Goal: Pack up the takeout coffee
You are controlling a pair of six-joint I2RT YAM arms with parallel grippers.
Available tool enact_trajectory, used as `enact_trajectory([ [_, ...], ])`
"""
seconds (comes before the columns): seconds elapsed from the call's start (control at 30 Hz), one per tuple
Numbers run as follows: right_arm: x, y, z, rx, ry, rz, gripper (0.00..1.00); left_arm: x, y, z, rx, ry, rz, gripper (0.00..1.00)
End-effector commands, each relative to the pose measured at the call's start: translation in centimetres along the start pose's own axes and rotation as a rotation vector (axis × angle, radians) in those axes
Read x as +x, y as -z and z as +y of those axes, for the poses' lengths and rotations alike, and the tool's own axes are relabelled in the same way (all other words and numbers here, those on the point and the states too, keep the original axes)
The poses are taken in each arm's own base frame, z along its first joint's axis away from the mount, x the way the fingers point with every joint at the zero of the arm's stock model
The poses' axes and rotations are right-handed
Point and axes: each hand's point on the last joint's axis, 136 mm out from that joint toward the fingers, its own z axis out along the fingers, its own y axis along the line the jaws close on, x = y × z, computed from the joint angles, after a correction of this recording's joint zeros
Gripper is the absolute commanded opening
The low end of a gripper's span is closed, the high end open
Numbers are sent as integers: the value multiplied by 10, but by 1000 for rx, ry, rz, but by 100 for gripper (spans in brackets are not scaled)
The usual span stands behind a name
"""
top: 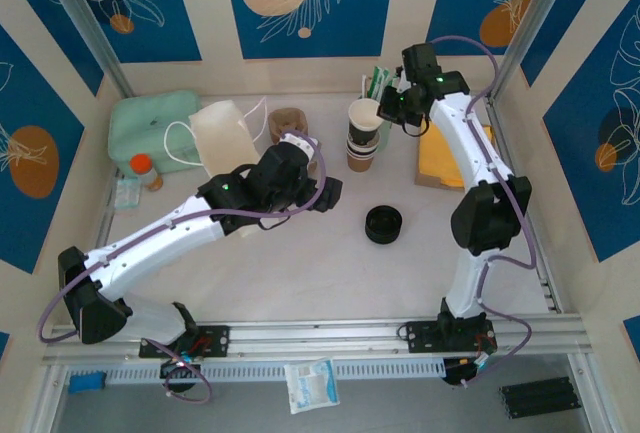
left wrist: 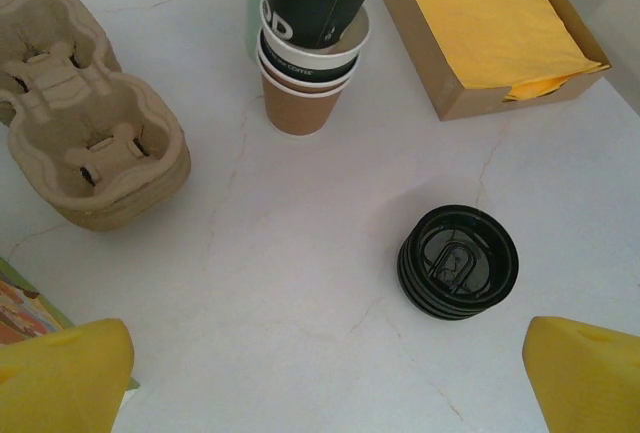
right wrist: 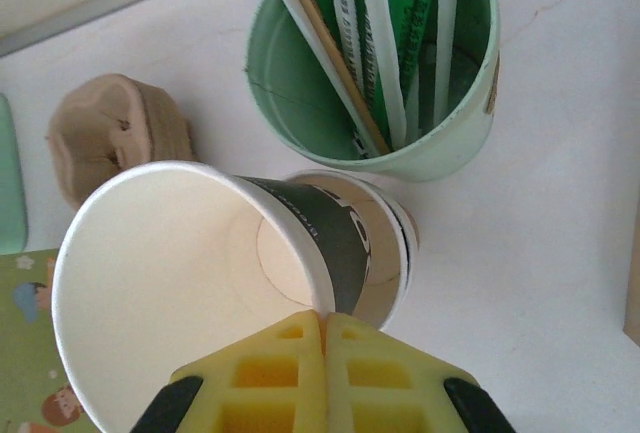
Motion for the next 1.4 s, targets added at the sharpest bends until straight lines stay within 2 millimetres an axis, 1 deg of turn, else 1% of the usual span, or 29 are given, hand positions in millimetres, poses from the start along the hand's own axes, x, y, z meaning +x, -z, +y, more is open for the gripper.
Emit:
enact_trajectory([
  [0.0, -5, 27, 17, -63, 17, -49, 0, -5, 8, 3, -9, 19, -38, 100],
  [0.13, -7, 50, 26, -106, 25, -87, 0, -4, 10, 5, -15, 21, -44, 99],
  [0.3, -1, 80, 39, -154, 45, -130, 0, -2, 15, 10, -24, 28, -52, 99],
  [0.37, 4, 91, 45, -177, 53, -143, 0, 1, 17, 12, -26, 31, -51, 99],
  [0.43, 16, 100, 50, -202, 62, -147, 0, 5, 20, 15, -29, 39, -49, 99],
  [0.53, 38, 108, 53, -231, 71, -140, 0, 13, 24, 19, -27, 58, -48, 99],
  [0.63, 68, 107, 53, -244, 79, -111, 0, 21, 27, 21, -16, 76, -40, 99],
  [0.77, 114, 96, 51, -232, 118, -45, 0, 34, 32, 25, 0, 103, -24, 99],
  [0.87, 151, 83, 47, -214, 148, 16, 0, 44, 34, 27, 9, 121, -13, 99],
  [0.93, 177, 71, 43, -191, 172, 66, 0, 49, 34, 28, 10, 128, -4, 100],
  [1.03, 206, 55, 36, -152, 205, 121, 0, 55, 31, 29, 11, 131, 11, 100],
  [1.1, 220, 46, 31, -129, 216, 150, 0, 56, 30, 28, 13, 135, 16, 99],
  [1.17, 230, 38, 27, -112, 220, 170, 0, 56, 28, 27, 18, 133, 18, 99],
  [1.3, 241, 26, 17, -78, 225, 191, 0, 59, 23, 25, 22, 134, 30, 99],
  [1.37, 244, 20, 11, -55, 228, 193, 0, 61, 20, 24, 23, 136, 38, 99],
])
